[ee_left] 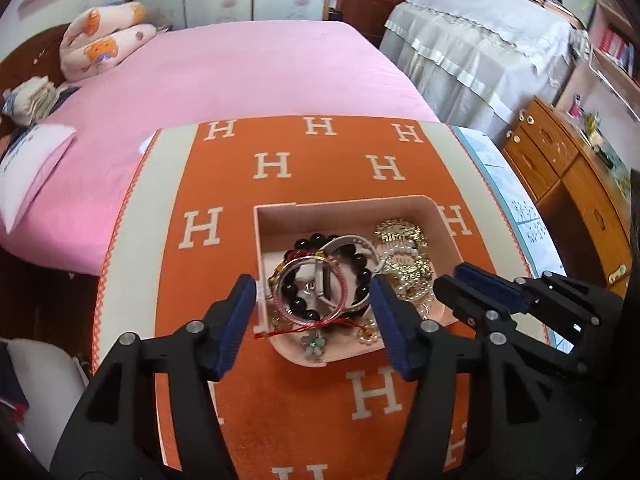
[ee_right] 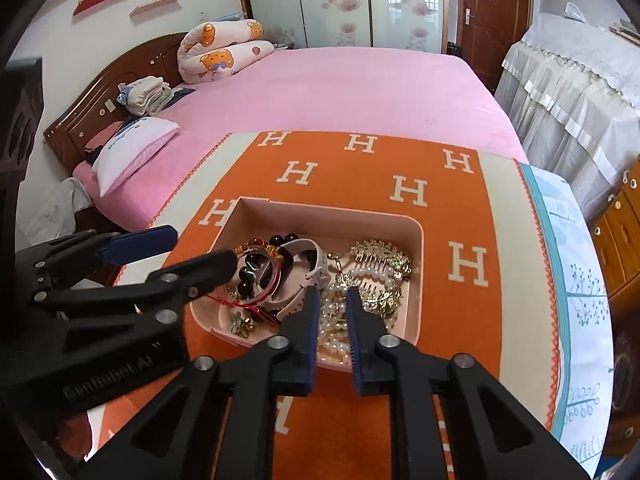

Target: Organize jewelry

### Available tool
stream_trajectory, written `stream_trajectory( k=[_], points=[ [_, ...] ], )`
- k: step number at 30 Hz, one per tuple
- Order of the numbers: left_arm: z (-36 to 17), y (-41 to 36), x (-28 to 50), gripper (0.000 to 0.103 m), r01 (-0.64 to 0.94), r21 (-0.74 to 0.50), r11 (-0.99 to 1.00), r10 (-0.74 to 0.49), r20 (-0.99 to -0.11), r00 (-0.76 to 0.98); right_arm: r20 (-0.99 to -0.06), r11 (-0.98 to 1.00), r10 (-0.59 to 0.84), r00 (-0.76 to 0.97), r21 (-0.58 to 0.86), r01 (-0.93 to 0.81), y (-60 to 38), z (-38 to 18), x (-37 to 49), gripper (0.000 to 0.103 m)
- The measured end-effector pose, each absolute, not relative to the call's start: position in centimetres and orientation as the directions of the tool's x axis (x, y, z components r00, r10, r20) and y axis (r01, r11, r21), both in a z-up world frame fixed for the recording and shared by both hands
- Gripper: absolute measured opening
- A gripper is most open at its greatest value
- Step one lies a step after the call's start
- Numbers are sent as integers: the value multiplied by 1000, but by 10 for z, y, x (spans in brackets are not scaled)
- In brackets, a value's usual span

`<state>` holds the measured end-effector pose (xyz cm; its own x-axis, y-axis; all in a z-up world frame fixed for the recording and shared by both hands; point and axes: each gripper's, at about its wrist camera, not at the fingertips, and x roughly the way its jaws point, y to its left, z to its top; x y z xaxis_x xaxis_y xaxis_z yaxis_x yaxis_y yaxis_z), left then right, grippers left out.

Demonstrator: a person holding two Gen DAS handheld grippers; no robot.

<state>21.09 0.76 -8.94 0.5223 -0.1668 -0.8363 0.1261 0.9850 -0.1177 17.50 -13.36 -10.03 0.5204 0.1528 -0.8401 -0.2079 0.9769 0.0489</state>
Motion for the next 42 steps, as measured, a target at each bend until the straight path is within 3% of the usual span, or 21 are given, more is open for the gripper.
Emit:
stream_trajectory(
  k=[12, 18, 29, 33, 42],
  points=[
    [-72, 14, 186, 75, 72, -119, 990, -138, -801, 582, -822, 987, 139, 552, 72, -141, -149, -88, 158, 37],
    [-58, 6, 161, 80, 70, -110, 992, -129, -775, 619, -808, 992, 122, 576, 86, -90, -164, -74, 136, 57],
    [-56, -13, 92, 89, 64, -134, 989, -145, -768, 623, -810, 994, 107, 577, 86, -62, -179, -72, 67, 66],
    [-58, -19, 65, 102, 72, -145, 987, -158, -770, 618, -811, 996, 92, 578, 78, -48, -185, -76, 37, 70],
    [-56, -37, 13, 102, 103, -135, 986, -170, -785, 596, -823, 995, 91, 560, 91, -29, -201, -75, -23, 71]
  ],
)
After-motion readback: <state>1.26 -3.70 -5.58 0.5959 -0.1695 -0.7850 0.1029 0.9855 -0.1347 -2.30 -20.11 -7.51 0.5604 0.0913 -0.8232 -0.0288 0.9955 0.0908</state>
